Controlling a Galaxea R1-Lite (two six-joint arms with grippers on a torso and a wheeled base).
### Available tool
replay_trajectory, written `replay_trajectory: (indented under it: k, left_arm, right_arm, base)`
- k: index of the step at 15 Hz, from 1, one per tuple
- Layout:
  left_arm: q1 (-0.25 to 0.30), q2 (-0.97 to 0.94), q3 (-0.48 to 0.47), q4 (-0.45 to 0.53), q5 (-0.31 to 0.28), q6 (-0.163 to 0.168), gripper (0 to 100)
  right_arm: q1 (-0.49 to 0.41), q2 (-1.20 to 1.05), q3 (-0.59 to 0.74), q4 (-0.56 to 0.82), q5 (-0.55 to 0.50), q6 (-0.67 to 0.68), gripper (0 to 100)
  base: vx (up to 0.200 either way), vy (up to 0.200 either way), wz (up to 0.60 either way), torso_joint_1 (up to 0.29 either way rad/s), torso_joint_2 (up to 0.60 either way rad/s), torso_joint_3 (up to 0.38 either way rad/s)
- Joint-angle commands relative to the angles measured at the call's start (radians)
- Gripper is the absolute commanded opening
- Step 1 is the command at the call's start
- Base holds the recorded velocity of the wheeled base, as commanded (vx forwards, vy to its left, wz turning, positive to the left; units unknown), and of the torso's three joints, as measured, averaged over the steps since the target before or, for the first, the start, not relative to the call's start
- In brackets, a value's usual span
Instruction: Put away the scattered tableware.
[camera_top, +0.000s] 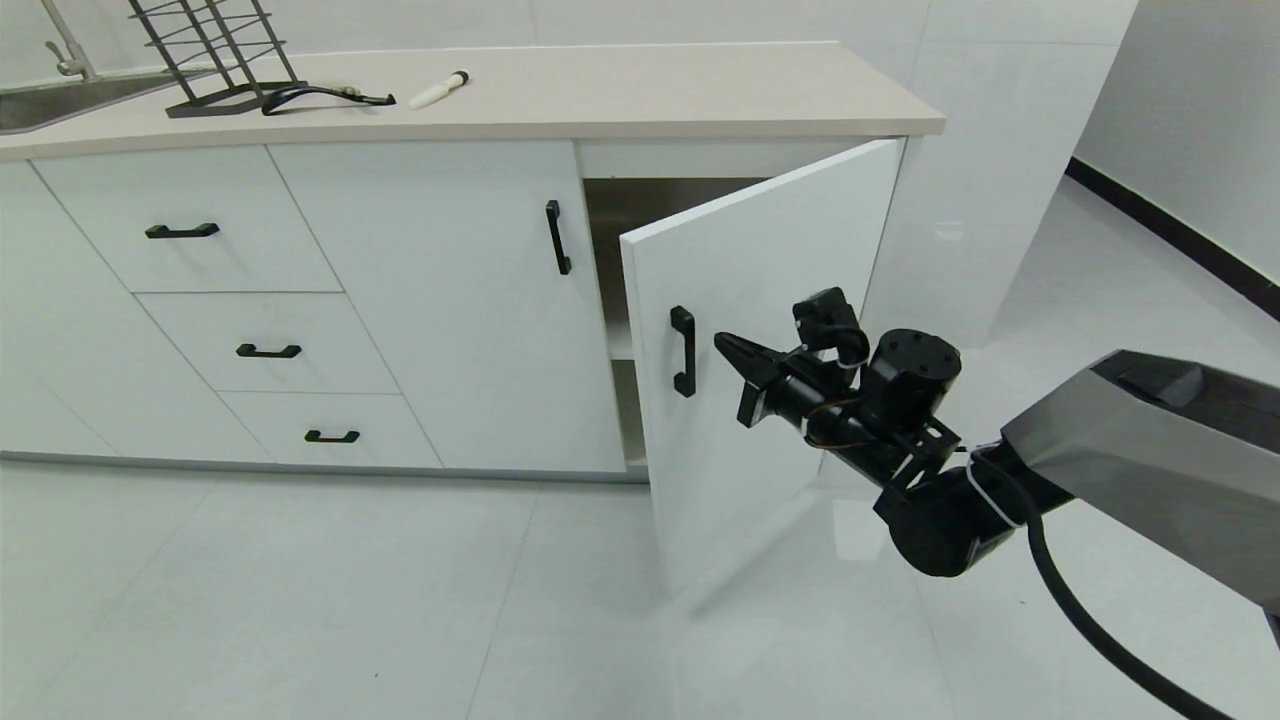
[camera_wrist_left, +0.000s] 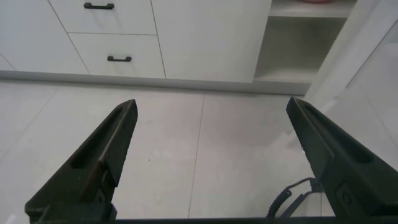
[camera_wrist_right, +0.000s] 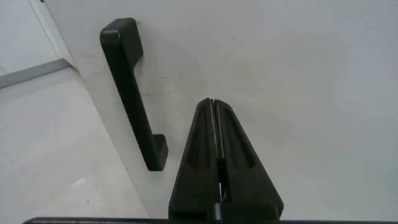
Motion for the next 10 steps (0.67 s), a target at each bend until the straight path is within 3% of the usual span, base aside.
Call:
replay_trajectory:
  k: [1, 10]
  left_arm:
    - [0.0, 0.001, 0.0, 0.0, 0.003, -0.001, 100]
    - [0.0, 0.001, 0.0, -0.002, 0.009, -0.004, 100]
  right_arm:
    - [0.0, 0.031, -0.021, -0.001, 0.0, -0.001, 0]
    - [-0.004, -0.113, 0.097, -0.014, 0.0, -0.005, 0]
  base:
    - [0.0, 0.0, 0.0, 0.0, 0.0, 0.0]
    - [0.0, 0.0, 0.0, 0.0, 0.0, 0.0]
